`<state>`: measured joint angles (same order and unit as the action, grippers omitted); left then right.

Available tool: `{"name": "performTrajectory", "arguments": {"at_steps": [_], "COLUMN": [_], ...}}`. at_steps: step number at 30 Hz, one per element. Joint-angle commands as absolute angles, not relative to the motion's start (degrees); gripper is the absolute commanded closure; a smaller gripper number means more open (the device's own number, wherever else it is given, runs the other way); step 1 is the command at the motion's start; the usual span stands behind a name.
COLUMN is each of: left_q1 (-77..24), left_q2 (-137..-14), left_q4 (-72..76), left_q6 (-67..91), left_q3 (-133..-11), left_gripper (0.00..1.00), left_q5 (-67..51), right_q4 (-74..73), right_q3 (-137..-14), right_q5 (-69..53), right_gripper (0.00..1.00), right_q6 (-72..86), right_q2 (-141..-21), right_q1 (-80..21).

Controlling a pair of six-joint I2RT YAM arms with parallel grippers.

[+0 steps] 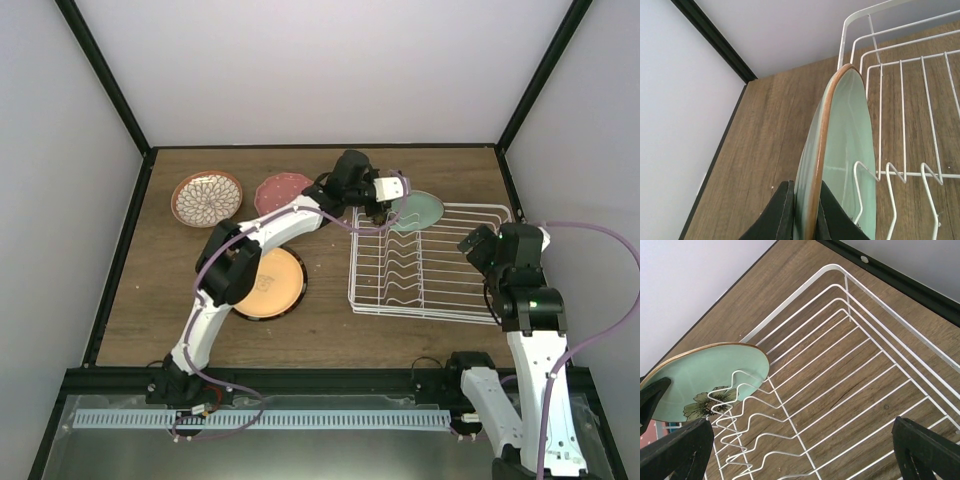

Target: Unload the plates from the dish rack

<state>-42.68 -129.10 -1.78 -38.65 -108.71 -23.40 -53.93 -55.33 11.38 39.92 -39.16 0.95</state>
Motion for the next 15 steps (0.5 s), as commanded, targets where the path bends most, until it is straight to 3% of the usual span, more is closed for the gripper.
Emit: {"name": "performTrajectory", "arguments": {"at_steps": [1, 15], "left_q1": [-42.9, -43.57], "left_q2": [-122.48, -116.38], "left_q4": [5.18, 10.76], "left_q6": [-40.97, -45.47], "left_q3": [-108.6, -109.04], "left_gripper": [0.96, 0.96], "left_q5": [-20.56, -18.61], "right_q4": [-53.21, -51.97], "right_q3": [-55.02, -55.19], "right_q5": [12.08, 11.51], "right_gripper": [0.0, 0.0], "right_q6": [39.99, 39.99], "right_q2": [-39.61, -41.38], "right_q1": [1.23, 1.27]}}
